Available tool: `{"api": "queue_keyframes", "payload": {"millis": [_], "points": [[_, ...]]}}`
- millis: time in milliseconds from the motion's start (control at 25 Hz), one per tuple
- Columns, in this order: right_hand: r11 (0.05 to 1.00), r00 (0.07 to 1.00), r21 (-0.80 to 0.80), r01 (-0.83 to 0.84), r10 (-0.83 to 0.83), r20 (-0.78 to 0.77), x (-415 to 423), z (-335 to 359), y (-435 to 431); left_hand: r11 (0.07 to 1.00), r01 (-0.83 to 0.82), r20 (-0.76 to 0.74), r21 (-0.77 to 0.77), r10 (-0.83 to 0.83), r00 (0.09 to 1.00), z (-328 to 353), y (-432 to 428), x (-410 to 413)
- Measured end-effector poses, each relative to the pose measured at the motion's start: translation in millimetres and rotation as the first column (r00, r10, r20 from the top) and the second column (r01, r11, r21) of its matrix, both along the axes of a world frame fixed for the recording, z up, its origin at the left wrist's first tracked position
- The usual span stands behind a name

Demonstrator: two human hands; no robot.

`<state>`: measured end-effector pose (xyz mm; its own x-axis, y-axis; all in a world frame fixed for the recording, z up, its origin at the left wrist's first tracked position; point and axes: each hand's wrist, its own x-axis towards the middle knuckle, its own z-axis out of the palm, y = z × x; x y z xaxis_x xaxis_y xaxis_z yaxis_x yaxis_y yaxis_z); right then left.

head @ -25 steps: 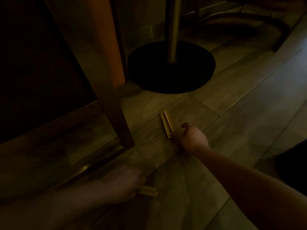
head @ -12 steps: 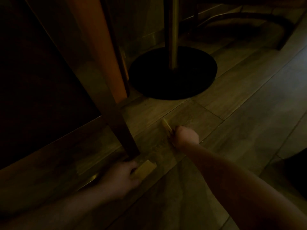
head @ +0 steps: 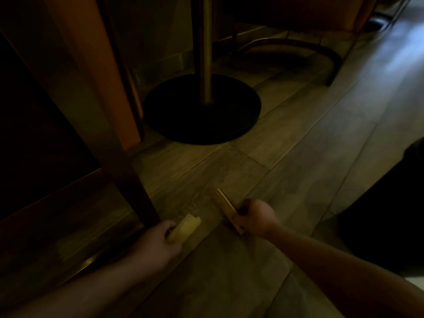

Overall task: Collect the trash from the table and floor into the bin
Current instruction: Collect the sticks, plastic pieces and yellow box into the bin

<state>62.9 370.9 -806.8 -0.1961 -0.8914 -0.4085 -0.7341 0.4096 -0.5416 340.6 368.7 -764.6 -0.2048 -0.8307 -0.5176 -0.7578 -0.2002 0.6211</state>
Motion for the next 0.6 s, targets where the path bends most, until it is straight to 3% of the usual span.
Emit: {"api": "queue_keyframes", "payload": {"millis": [120, 200, 440, 600], "points": [[0.991, 0.977, 0.040, 0.128, -0.133, 0.167, -23.2, 11.8, 41.9, 0.994, -0.043, -0.137, 0.105, 0.058, 0.989, -3.8, 4.3, -28.3], [0.980, 0.961, 0.057, 0.192, -0.199, 0.190, -30.9, 21.5, 69.0, 0.990, -0.053, -0.215, 0.132, 0.081, 0.973, -9.0, 2.7, -49.6], [0.911, 0.909, 0.044, 0.409, -0.411, 0.064, -43.4, 78.7, 157.0, 0.954, 0.087, -0.333, 0.286, 0.014, 0.943, -21.6, 32.6, -119.5], [0.848, 0.848, -0.004, 0.530, -0.530, -0.005, -62.5, 137.9, 228.3, 0.928, 0.217, -0.425, 0.302, -0.072, 0.902, -6.8, 60.1, -172.4]]}}
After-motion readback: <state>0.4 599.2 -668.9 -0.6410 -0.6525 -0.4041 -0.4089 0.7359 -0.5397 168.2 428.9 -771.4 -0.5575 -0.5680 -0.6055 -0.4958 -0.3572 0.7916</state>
